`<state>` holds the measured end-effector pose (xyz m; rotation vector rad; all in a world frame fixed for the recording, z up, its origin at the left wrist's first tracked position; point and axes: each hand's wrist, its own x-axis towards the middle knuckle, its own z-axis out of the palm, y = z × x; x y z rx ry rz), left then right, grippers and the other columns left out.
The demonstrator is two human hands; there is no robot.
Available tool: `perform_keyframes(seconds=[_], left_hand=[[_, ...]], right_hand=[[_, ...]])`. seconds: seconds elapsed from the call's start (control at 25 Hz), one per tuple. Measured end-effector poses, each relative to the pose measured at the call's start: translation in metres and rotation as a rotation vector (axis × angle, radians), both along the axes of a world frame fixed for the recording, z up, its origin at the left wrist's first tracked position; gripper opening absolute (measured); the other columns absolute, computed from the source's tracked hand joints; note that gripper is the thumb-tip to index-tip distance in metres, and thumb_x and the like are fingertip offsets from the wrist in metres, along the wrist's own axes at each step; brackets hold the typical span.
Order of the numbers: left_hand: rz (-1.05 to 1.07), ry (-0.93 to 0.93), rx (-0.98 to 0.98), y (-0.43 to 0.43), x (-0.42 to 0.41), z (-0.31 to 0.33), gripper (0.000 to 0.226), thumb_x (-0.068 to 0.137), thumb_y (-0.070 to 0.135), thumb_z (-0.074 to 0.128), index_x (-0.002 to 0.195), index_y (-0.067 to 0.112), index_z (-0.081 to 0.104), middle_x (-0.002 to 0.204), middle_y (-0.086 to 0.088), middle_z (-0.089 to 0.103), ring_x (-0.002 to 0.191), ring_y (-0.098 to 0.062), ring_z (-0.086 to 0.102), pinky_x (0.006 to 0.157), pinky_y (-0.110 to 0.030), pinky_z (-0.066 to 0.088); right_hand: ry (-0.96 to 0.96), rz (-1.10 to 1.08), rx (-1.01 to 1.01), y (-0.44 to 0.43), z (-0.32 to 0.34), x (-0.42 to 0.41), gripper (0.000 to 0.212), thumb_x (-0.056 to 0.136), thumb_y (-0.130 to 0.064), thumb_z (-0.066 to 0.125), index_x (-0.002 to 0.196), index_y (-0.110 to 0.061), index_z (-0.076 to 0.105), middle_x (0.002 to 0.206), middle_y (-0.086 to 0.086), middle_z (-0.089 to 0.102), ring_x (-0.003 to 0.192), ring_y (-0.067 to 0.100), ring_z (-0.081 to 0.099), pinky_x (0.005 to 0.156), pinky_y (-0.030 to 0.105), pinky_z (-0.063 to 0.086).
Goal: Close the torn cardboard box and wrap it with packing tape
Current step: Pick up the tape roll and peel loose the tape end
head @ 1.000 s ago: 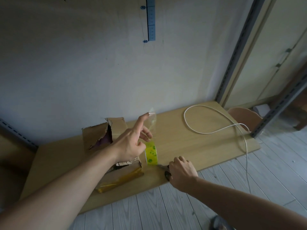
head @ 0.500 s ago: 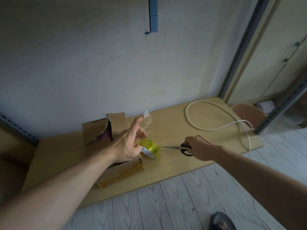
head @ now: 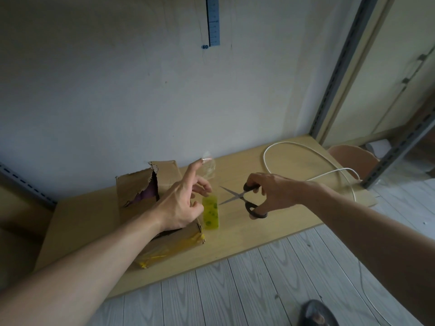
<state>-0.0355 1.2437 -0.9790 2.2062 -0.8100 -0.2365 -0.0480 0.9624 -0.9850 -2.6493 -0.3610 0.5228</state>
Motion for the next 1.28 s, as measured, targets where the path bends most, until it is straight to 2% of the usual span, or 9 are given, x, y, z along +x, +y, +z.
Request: perform_keyframes(seconds=[0.12,0.4,0.52,0.64,0.8,0.96,1.16,1.28], left_hand=[[0.01,0.004,-0.014,-0.002,-0.003,0.007,0.094,0.084,-0.004,0.057,0.152,0.043,0.011,0.111,0.009,0.063,0.109,-0.005,0.064,0.086,-0.043,0.055],[-0.018,-0.023,-0.038,-0.008,-0.007,0.013,0.094,0.083,-0.002,0.057,0.155,0.038,0.012,0.11,0.011,0.065,0.108,-0.006,0.065,0.094,-0.043,0.054],[-0.015,-0.019,-0.043,-0.009,-0.006,0.012,0.094,0.083,-0.004,0.057,0.155,0.037,0.012,0.11,0.012,0.065,0.109,-0.006,0.065,0.094,-0.034,0.052],[-0.016,-0.016,-0.05,-0.008,-0.006,0.013,0.094,0.084,-0.005,0.058,0.154,0.037,0.013,0.11,0.012,0.065,0.109,-0.004,0.065,0.09,-0.025,0.049],[-0.018,-0.02,-0.062,-0.009,-0.006,0.013,0.093,0.084,-0.005,0.058,0.155,0.036,0.013,0.111,0.01,0.065,0.11,-0.005,0.064,0.087,-0.028,0.05],[0.0,-0.015,-0.086,-0.01,-0.006,0.013,0.092,0.085,-0.006,0.058,0.154,0.036,0.015,0.109,0.007,0.066,0.108,-0.006,0.065,0.09,-0.015,0.047],[0.008,-0.041,-0.089,-0.011,-0.003,0.01,0.099,0.082,0.001,0.067,0.15,0.048,0.012,0.109,0.009,0.061,0.107,-0.009,0.064,0.093,-0.033,0.049],[0.017,-0.052,-0.08,-0.013,-0.003,0.008,0.107,0.08,0.004,0.076,0.152,0.046,0.009,0.113,0.01,0.054,0.108,-0.007,0.06,0.091,-0.029,0.051]], right_hand=[[-0.033,0.013,0.033,0.008,-0.006,-0.001,0.055,0.073,-0.048,0.077,0.119,-0.028,0.054,0.104,-0.01,0.055,0.085,0.006,0.053,0.07,0.021,0.046],[-0.136,-0.041,0.095,0.014,-0.003,0.001,0.049,0.067,-0.056,0.073,0.106,-0.029,0.059,0.094,-0.011,0.059,0.086,0.013,0.059,0.076,0.037,0.054],[-0.136,-0.044,0.123,0.014,0.0,0.001,0.045,0.06,-0.063,0.068,0.094,-0.037,0.055,0.091,-0.012,0.061,0.086,0.012,0.061,0.075,0.039,0.055],[-0.136,-0.044,0.15,0.015,-0.001,-0.001,0.043,0.063,-0.059,0.073,0.093,-0.031,0.059,0.088,-0.012,0.063,0.084,0.014,0.062,0.074,0.039,0.056],[-0.128,-0.058,0.162,0.015,-0.002,-0.001,0.045,0.063,-0.06,0.076,0.091,-0.027,0.061,0.084,-0.005,0.066,0.078,0.02,0.062,0.07,0.041,0.055],[-0.134,-0.057,0.15,0.015,0.001,-0.001,0.04,0.067,-0.054,0.081,0.08,-0.023,0.059,0.081,-0.005,0.067,0.074,0.021,0.061,0.062,0.035,0.049],[-0.132,-0.046,0.121,0.015,0.003,-0.002,0.035,0.069,-0.047,0.08,0.069,-0.024,0.053,0.083,-0.006,0.072,0.073,0.019,0.063,0.061,0.037,0.05],[-0.149,-0.035,0.11,0.016,0.004,-0.002,0.034,0.071,-0.045,0.08,0.068,-0.024,0.055,0.077,-0.006,0.071,0.065,0.016,0.059,0.056,0.032,0.047]])
